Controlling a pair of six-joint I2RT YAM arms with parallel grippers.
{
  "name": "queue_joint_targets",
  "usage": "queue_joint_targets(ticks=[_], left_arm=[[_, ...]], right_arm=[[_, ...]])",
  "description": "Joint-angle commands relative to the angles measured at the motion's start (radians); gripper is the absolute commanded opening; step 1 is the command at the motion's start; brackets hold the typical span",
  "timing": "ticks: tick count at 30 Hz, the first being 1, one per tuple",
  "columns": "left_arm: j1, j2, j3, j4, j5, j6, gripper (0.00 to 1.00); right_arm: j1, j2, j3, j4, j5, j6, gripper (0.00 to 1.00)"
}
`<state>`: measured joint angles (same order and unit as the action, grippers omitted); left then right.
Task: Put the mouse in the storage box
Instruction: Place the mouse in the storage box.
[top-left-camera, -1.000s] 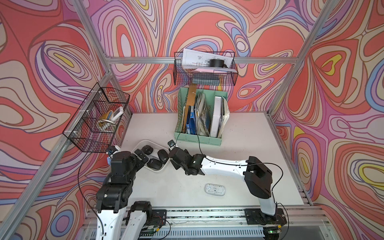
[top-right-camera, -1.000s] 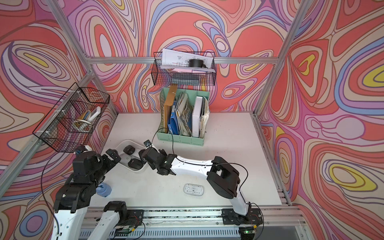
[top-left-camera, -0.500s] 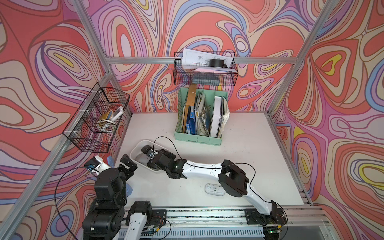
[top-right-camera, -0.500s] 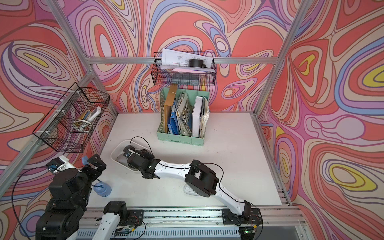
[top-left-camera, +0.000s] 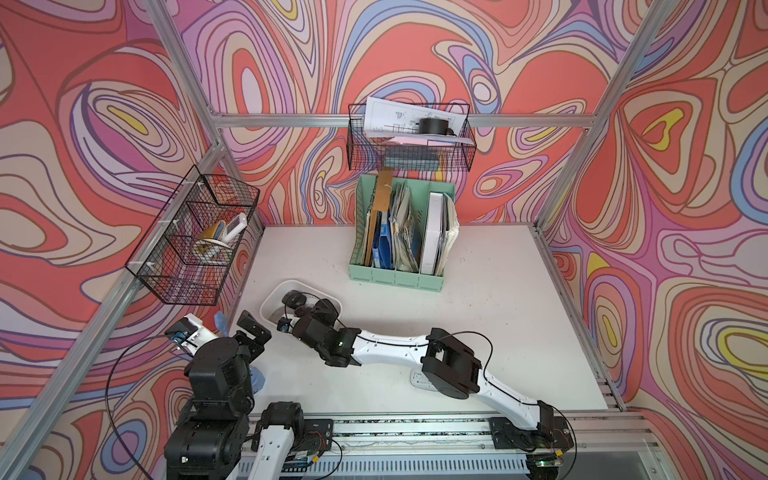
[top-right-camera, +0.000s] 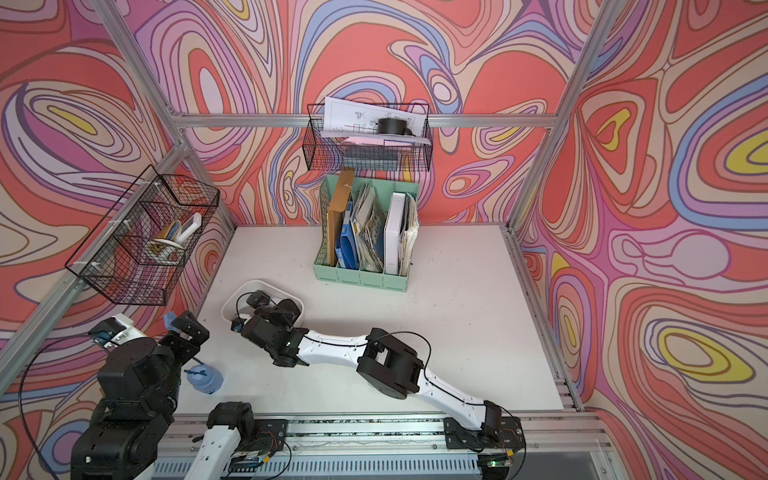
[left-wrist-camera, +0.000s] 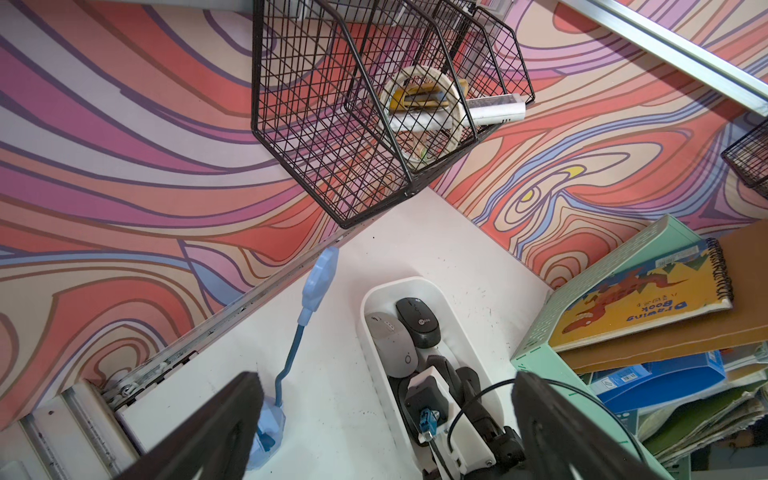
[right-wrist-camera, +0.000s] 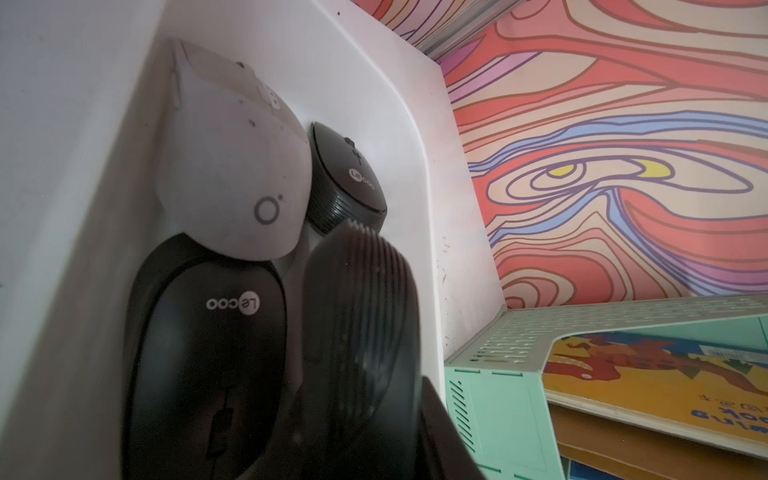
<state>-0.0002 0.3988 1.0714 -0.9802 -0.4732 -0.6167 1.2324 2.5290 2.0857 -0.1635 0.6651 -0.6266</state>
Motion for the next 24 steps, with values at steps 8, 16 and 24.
queue_joint_targets(ticks=[8, 16, 24], left_arm=[[-0.004, -0.015, 0.011, -0.015, -0.038, 0.029, 0.99], [-0.011, -0.012, 0.006, -0.007, -0.056, 0.044, 0.99], [-0.012, -0.011, -0.010, 0.005, -0.050, 0.044, 0.99]], right_arm=[[0.012, 0.039, 0.048, -0.038, -0.001, -0.111, 0.42], [0.012, -0.045, 0.029, -0.119, -0.131, -0.039, 0.61], [0.012, -0.152, 0.006, -0.145, -0.209, 0.096, 0.71]])
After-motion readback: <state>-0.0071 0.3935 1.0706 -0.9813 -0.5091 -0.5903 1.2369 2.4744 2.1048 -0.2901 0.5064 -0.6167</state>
